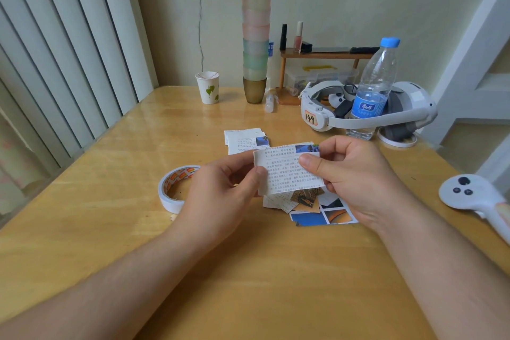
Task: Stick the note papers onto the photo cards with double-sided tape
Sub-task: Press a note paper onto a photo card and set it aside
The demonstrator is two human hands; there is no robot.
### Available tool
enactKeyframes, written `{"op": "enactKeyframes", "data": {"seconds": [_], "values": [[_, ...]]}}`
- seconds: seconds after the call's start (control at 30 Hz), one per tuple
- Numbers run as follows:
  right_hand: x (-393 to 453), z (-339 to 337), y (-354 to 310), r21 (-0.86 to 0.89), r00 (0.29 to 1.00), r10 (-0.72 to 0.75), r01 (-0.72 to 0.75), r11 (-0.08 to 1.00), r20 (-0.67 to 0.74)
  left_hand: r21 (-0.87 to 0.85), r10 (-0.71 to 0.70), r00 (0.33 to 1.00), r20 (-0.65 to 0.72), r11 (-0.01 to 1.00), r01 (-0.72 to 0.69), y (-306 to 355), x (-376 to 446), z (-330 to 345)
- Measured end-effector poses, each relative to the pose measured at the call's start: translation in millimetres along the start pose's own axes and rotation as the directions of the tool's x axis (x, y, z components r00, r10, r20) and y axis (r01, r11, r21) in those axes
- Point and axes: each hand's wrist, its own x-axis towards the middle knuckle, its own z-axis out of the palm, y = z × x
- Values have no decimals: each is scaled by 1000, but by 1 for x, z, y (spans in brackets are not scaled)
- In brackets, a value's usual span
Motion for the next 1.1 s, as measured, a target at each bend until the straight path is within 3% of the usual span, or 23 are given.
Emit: {"op": "enactKeyframes", "data": {"seconds": [1.1], "values": [[4,-3,7,-68,995,-90,87,994,-43,-33,-24,999,22,999,24,2,0,-1]]}}
